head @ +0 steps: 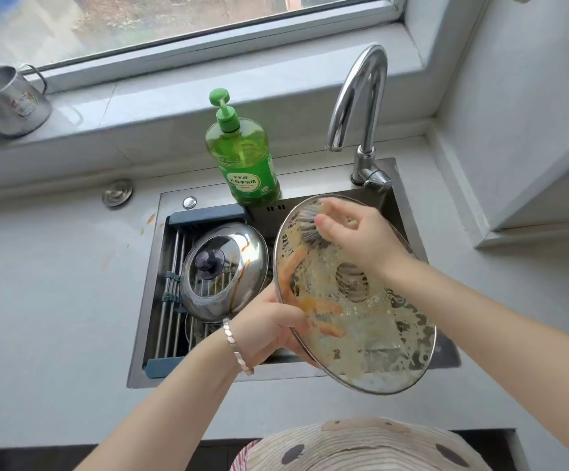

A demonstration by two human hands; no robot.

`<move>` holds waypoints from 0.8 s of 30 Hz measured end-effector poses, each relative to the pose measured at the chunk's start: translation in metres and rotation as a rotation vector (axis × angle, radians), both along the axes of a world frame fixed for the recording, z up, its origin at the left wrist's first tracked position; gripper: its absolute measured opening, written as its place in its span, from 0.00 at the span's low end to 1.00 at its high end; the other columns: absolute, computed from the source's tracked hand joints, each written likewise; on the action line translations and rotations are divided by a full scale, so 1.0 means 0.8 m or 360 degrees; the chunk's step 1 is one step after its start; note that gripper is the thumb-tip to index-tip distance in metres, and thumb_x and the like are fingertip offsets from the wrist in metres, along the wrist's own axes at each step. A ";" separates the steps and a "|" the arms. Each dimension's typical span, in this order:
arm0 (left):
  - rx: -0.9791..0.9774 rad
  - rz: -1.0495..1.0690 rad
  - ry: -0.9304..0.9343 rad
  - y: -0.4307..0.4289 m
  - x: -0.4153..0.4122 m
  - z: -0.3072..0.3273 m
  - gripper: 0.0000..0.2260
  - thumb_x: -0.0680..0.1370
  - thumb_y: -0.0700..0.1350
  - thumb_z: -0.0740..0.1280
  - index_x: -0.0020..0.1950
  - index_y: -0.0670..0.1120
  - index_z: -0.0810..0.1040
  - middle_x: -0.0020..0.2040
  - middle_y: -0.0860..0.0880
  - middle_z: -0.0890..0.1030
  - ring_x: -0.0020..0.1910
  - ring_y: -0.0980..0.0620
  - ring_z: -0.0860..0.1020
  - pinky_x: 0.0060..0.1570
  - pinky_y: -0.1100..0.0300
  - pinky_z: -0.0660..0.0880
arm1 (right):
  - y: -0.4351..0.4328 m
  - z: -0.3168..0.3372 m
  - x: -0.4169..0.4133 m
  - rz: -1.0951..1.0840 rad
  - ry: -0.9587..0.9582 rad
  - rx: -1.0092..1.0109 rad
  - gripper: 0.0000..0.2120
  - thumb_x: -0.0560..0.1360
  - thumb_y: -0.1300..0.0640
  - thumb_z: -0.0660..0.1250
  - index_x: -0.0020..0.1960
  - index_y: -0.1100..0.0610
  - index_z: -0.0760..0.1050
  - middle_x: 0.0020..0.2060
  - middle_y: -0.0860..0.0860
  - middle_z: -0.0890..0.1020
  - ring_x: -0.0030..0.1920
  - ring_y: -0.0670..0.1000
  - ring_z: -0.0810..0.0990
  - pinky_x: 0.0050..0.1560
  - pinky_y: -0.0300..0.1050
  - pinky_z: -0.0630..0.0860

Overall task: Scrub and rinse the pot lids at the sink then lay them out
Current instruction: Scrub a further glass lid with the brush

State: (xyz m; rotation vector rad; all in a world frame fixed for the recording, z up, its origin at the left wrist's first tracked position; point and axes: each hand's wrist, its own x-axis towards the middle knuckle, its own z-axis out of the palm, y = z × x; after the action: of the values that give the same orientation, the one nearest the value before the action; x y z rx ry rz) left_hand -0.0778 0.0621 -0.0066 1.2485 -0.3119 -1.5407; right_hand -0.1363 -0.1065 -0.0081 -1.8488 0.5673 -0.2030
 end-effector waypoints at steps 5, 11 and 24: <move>-0.0006 0.0118 -0.0049 0.011 0.008 -0.005 0.29 0.65 0.27 0.58 0.65 0.44 0.70 0.55 0.41 0.81 0.51 0.36 0.80 0.39 0.33 0.76 | 0.040 0.001 -0.042 0.0540 0.0090 -0.0087 0.17 0.75 0.44 0.63 0.64 0.38 0.70 0.32 0.42 0.81 0.31 0.43 0.77 0.37 0.40 0.76; -0.0001 0.0115 -0.0059 0.003 0.008 -0.002 0.30 0.65 0.27 0.59 0.65 0.47 0.69 0.53 0.42 0.82 0.50 0.37 0.81 0.37 0.38 0.78 | 0.027 -0.018 -0.032 0.0338 0.0080 -0.0058 0.18 0.75 0.42 0.62 0.65 0.39 0.70 0.43 0.53 0.84 0.45 0.57 0.82 0.48 0.59 0.79; 0.0109 0.0344 -0.0154 0.024 0.018 -0.007 0.38 0.61 0.27 0.60 0.71 0.42 0.63 0.55 0.40 0.81 0.49 0.41 0.81 0.35 0.44 0.80 | 0.041 -0.027 -0.079 0.0756 0.0144 -0.0178 0.14 0.75 0.41 0.62 0.58 0.28 0.66 0.20 0.47 0.68 0.23 0.47 0.60 0.29 0.42 0.60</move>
State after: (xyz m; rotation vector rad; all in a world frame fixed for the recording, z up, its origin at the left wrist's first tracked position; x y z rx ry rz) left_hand -0.0633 0.0810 -0.0124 1.3666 -0.1805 -1.3186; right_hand -0.1991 -0.0739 -0.0300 -2.0522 0.1670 0.1705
